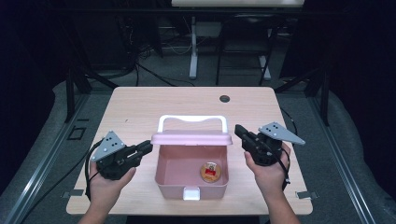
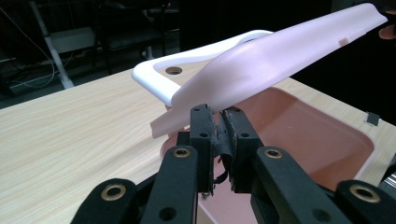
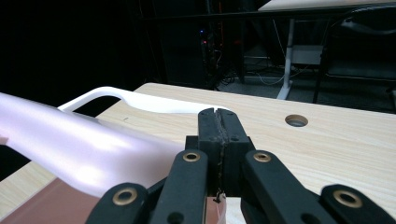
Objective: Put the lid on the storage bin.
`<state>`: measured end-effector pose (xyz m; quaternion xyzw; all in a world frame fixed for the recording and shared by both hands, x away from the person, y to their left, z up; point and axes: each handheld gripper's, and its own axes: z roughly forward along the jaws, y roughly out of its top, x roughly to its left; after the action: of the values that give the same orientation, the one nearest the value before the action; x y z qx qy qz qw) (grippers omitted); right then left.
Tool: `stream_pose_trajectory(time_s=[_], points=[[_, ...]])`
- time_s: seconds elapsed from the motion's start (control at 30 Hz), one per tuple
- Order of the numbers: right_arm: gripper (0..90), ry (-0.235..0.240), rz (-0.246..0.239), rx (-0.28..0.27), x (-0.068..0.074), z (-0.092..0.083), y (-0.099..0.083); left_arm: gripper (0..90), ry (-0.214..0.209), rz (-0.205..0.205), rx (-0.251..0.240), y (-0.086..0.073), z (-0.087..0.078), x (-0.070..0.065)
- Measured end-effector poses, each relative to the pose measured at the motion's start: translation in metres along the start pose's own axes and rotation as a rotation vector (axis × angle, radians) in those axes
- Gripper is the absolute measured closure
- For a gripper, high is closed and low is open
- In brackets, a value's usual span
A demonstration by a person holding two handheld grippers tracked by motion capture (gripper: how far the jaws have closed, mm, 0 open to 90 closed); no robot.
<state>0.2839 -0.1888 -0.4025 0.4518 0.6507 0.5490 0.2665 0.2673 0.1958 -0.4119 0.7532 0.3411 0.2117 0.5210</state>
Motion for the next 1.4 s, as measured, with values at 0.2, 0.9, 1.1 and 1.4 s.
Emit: stream_pose_trajectory(time_s=[0.2, 0.9, 1.1, 1.4], points=[[89.0, 0.000, 0.000, 0.002, 0.000, 0.000, 0.000, 83.1, -0.006, 0.000, 0.007, -0.004, -0.002, -0.002], [88.9, -0.004, 0.003, 0.005, -0.002, 0.001, -0.001, 83.2, -0.024, 0.004, 0.040, -0.015, -0.007, -0.007], [88.9, -0.004, 0.004, 0.004, -0.002, 0.001, -0.001, 83.4, -0.029, 0.001, 0.050, -0.019, -0.008, -0.009], [87.8, -0.001, 0.004, 0.012, -0.002, 0.002, -0.001, 83.9, -0.043, -0.015, 0.056, -0.027, -0.010, -0.010]])
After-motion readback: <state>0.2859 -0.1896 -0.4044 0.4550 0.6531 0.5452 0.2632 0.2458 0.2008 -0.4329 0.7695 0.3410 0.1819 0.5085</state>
